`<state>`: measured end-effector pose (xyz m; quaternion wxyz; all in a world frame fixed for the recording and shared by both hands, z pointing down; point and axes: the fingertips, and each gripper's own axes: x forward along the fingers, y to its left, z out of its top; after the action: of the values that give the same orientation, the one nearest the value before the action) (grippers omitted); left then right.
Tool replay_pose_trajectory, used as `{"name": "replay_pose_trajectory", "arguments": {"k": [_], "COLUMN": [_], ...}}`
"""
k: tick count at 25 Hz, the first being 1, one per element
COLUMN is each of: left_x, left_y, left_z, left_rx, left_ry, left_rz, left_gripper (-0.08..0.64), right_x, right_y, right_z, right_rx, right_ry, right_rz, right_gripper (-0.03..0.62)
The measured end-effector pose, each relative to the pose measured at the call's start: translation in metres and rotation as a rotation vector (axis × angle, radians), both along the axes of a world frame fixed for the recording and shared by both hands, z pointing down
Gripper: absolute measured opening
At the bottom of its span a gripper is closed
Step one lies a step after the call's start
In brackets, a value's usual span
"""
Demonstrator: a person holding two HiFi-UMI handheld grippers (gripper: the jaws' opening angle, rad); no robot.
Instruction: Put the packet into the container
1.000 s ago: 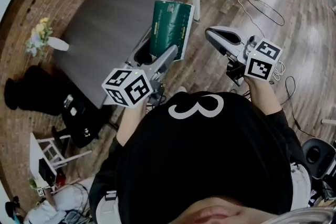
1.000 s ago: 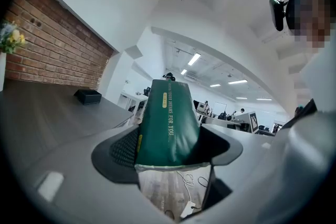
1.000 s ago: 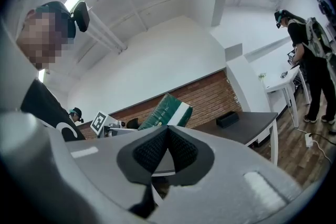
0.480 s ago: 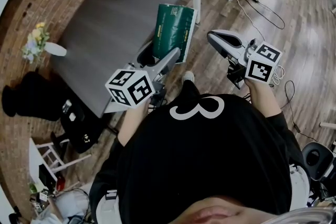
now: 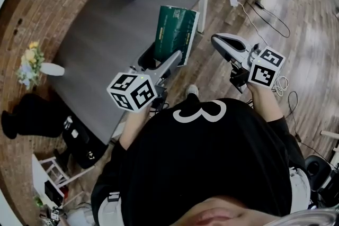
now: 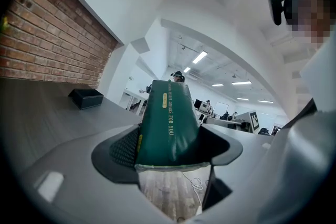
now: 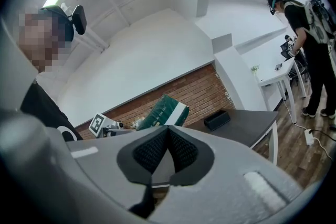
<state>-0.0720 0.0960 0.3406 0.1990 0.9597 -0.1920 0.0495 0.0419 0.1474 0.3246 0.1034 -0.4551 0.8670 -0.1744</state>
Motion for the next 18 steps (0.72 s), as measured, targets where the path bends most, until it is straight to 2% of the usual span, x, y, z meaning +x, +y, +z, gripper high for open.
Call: {"name": "replay_pose_trajectory", "arguments": {"k": [9, 13, 18], "left_x": [0.015, 0.015, 0.012], "left_y": [-0.138, -0.165, -0.174], "left_z": [-0.001, -0.006, -0.010], "left_rx": [-0.023, 0.027, 0.092], "left_ry": [-0.001, -0.024, -0.034], "left_rz": [-0.026, -0.049, -0.066], "left_gripper": [0.383, 0.383, 0.382], "right_x": [0.021, 0.020, 0.023], "right_y": [-0.142, -0.167, -0.168], "right_z": [0.003, 0.000, 0.005], "right_rx": [-0.073, -0.055, -0.020], "right_ry": [0.013, 0.018, 0.017], "right_rz": [-0.009, -0.020, -0.028], "right_gripper": [0.000, 0.001, 0.000]}}
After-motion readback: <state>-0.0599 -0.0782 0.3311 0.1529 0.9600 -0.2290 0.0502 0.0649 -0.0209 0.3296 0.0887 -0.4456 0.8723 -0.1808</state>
